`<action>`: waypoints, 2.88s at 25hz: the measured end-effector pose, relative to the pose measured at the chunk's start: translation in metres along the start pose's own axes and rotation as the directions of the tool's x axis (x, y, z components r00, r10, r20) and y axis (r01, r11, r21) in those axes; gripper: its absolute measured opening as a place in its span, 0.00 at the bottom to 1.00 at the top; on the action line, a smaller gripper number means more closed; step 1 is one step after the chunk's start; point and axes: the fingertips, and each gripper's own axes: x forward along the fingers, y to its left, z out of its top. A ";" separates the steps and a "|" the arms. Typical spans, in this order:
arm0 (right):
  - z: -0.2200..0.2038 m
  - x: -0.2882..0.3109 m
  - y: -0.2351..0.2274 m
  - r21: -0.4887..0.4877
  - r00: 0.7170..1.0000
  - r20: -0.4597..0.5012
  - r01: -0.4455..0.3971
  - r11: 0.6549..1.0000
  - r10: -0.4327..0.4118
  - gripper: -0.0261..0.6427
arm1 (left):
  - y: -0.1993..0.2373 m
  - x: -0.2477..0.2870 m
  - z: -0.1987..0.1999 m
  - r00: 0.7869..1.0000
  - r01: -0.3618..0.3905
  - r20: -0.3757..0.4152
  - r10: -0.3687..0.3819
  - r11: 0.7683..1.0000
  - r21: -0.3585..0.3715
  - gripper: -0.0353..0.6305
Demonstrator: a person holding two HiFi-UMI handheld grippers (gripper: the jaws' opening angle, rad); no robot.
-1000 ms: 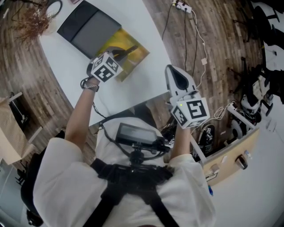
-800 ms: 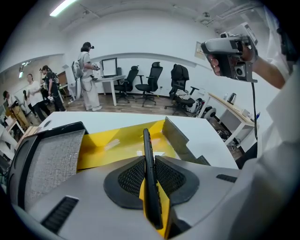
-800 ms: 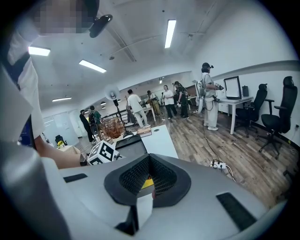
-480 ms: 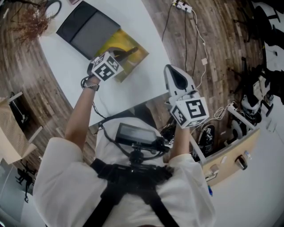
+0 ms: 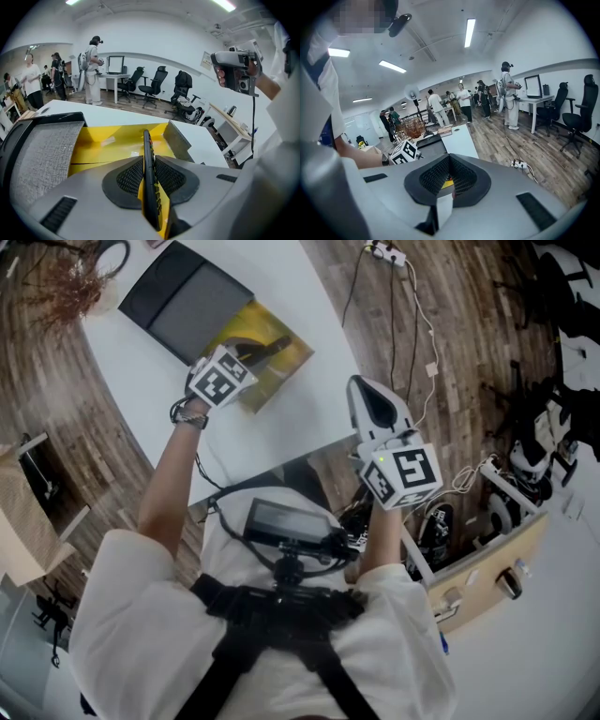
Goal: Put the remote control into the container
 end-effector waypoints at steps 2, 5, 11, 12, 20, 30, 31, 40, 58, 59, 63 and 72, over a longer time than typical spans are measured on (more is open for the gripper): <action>0.001 0.001 0.001 -0.002 1.000 0.000 -0.005 1.000 0.005 0.04 | 0.000 0.000 0.000 1.000 -0.002 0.003 0.002 1.000 -0.004 0.18; 0.001 0.002 0.001 -0.002 1.000 -0.001 -0.007 1.000 0.007 0.04 | 0.000 0.002 0.000 1.000 -0.003 -0.001 0.003 1.000 -0.009 0.18; -0.001 0.004 0.001 0.000 1.000 -0.004 -0.008 1.000 0.008 0.04 | -0.001 0.004 -0.001 1.000 0.005 0.003 -0.005 1.000 -0.023 0.18; -0.001 0.004 0.000 0.001 1.000 -0.003 -0.008 1.000 0.008 0.04 | 0.000 0.004 -0.001 1.000 0.007 0.003 -0.007 1.000 -0.028 0.18; -0.003 0.004 0.003 0.003 1.000 -0.011 -0.011 1.000 0.011 0.04 | 0.001 0.005 -0.001 1.000 0.002 0.005 -0.002 0.999 -0.039 0.18; -0.006 0.006 0.006 0.007 0.999 -0.024 -0.025 1.000 0.025 0.04 | 0.004 0.007 0.000 1.000 -0.019 -0.013 0.018 1.000 -0.012 0.21; -0.006 0.007 0.007 0.007 0.999 -0.025 -0.026 1.000 0.026 0.04 | 0.004 0.007 0.000 1.000 -0.021 -0.013 0.021 1.000 -0.011 0.22; -0.007 0.008 0.008 0.007 0.999 -0.029 -0.032 0.999 0.032 0.04 | 0.004 0.007 0.000 1.000 -0.025 -0.019 0.025 1.000 -0.002 0.23; -0.005 0.007 0.011 0.005 0.999 -0.030 -0.037 0.999 0.037 0.04 | 0.012 -0.001 0.008 0.997 -0.081 0.004 0.081 0.996 0.022 0.26; -0.004 0.007 0.011 0.003 0.999 -0.029 -0.038 0.999 0.038 0.04 | 0.011 -0.002 0.009 0.997 -0.078 0.008 0.078 0.997 0.019 0.26; 0.000 0.007 0.013 -0.005 0.999 -0.021 -0.038 0.999 0.038 0.04 | 0.013 -0.007 0.013 0.996 -0.084 0.022 0.084 0.996 0.023 0.26; 0.006 0.007 0.022 -0.033 0.998 -0.006 -0.064 0.997 0.064 0.04 | 0.018 -0.025 0.017 0.989 -0.143 0.049 0.141 0.989 0.038 0.26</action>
